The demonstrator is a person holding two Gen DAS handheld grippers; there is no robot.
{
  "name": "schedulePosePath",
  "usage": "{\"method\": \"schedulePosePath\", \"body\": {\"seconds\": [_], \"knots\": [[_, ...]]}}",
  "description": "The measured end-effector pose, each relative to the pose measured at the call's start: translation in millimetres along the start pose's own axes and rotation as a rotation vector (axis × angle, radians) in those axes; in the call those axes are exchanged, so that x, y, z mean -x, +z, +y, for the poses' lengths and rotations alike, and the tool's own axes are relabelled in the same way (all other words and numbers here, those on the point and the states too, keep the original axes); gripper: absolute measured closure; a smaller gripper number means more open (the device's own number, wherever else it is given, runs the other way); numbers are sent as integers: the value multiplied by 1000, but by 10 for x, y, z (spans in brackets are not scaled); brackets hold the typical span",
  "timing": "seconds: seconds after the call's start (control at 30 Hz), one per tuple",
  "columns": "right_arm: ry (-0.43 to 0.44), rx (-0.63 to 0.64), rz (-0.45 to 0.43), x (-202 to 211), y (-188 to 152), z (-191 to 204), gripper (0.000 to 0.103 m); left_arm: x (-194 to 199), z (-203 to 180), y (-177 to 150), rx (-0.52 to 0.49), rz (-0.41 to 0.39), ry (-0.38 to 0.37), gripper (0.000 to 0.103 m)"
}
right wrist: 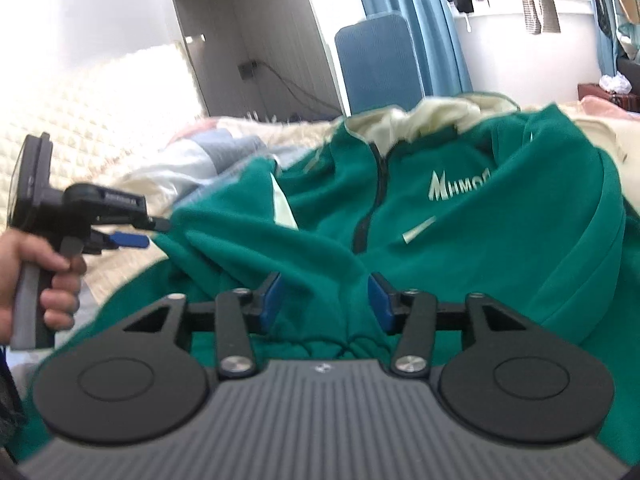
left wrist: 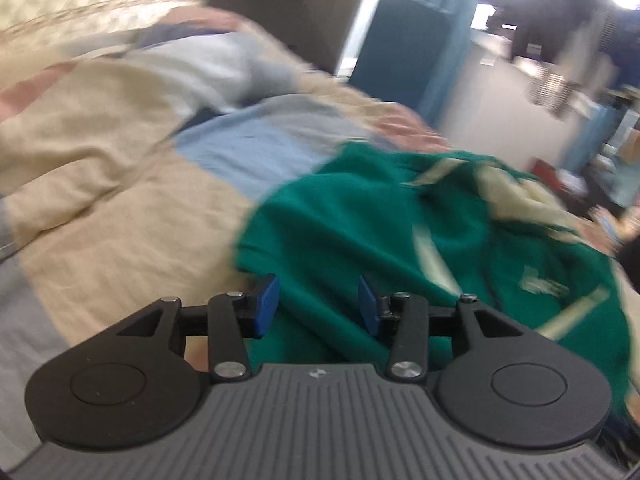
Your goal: Fold large clothes
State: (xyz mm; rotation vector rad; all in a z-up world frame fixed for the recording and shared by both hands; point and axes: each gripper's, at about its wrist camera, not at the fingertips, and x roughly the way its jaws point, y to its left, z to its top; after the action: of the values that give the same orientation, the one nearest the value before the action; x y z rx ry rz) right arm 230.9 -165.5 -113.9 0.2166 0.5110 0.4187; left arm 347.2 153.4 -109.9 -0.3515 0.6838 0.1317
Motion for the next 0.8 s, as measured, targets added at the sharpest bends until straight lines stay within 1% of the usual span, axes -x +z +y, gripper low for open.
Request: {"method": "schedulePosePath", "body": {"seconds": [0.1, 0.17, 0.23, 0.33, 0.4, 0.47, 0.5, 0.57, 0.67, 0.8], "knots": [[-1, 23, -52, 90, 40, 63, 53, 65, -274, -92, -80, -9, -99, 53], [-2, 41, -65, 110, 53, 97, 53, 24, -436, -165, -127, 1, -152, 53], [-4, 50, -57, 105, 51, 113, 53, -35, -564, -256, -166, 9, -182, 53], [-18, 56, -8, 4, 25, 100, 54, -211, -666, -387, -195, 46, -204, 53], [-30, 70, 36, -87, -14, 90, 58, -371, -704, -459, -235, 74, -196, 53], [-46, 74, 114, -199, -75, 70, 61, -492, -731, -517, -271, 94, -172, 54], [-39, 71, 149, -255, -110, 46, 61, -556, -735, -532, -285, 113, -167, 54], [-37, 99, 186, -332, -146, 32, 61, -656, -757, -551, -322, 136, -153, 53], [-41, 129, 205, -396, -160, 34, 61, -755, -735, -585, -328, 146, -144, 54], [-50, 140, 206, -378, -178, 57, 61, -732, -763, -601, -349, 128, -127, 53]]}}
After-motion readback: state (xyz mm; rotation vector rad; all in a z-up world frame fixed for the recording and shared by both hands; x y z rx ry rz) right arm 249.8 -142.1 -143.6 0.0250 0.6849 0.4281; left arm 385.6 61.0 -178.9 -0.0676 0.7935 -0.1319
